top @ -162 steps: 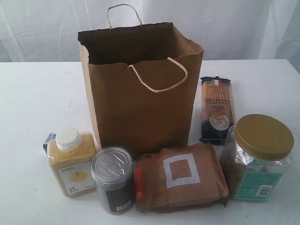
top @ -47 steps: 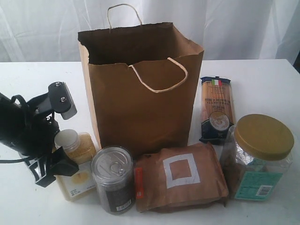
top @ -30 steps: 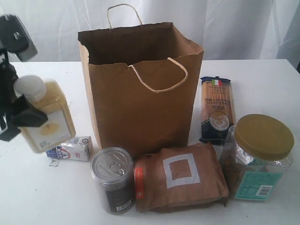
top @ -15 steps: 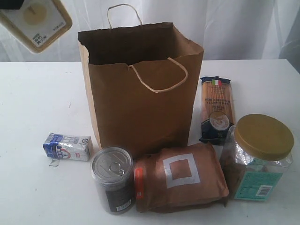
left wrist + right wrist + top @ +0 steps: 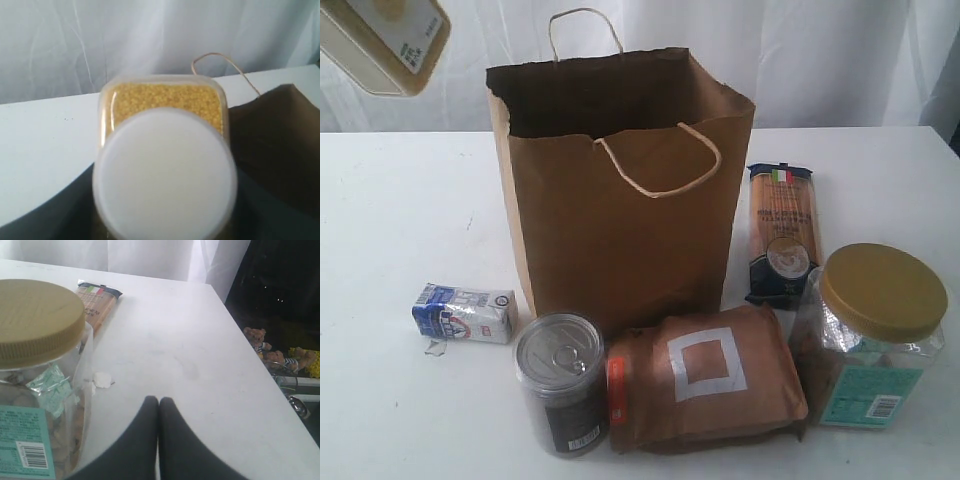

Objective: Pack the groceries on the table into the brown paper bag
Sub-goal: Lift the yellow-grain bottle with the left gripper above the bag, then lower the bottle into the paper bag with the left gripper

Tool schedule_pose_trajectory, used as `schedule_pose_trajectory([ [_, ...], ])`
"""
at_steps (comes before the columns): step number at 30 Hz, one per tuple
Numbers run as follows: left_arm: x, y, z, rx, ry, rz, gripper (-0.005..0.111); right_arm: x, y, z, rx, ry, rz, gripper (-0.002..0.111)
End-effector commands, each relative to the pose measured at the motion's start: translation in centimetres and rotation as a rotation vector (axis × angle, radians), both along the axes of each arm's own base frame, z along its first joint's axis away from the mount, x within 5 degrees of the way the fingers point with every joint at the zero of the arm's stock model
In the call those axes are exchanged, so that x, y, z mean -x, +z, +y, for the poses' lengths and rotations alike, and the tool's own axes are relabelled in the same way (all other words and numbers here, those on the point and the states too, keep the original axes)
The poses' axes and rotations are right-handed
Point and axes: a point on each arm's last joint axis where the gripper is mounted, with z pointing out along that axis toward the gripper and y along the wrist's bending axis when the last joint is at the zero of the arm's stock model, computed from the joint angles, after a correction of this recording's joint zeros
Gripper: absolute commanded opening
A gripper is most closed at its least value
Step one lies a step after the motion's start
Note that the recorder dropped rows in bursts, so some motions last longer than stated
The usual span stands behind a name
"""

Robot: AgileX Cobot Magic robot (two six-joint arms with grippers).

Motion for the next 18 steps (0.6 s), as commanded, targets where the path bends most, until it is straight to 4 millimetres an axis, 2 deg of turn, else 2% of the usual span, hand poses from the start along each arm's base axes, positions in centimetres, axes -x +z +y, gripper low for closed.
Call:
schedule_pose_trajectory([
  [1,0.0,2.0,-0.6,0.249,-0.058,-0.077,0.000,0.0,0.0,0.0,0.003,0.000,-0.009,0.000],
  [4,-0.5,2.2,-1.5,0.325,-0.132,-0.088,0.000,0.0,0.0,0.0,0.003,0.000,-0.009,0.000],
  [8,-2.2,1.2,-2.3,0.384,-0.149,-0.032,0.000,0.0,0.0,0.0,0.003,0.000,-0.009,0.000],
  [14,-4.5,-0.4,-3.2,0.414,-0.182,0.026,0.000,0.0,0.0,0.0,0.003,0.000,-0.009,0.000],
  [18,-4.9,-0.6,-3.9,0.429,-0.255,0.013,0.000,0.0,0.0,0.0,0.003,0.000,-0.009,0.000],
])
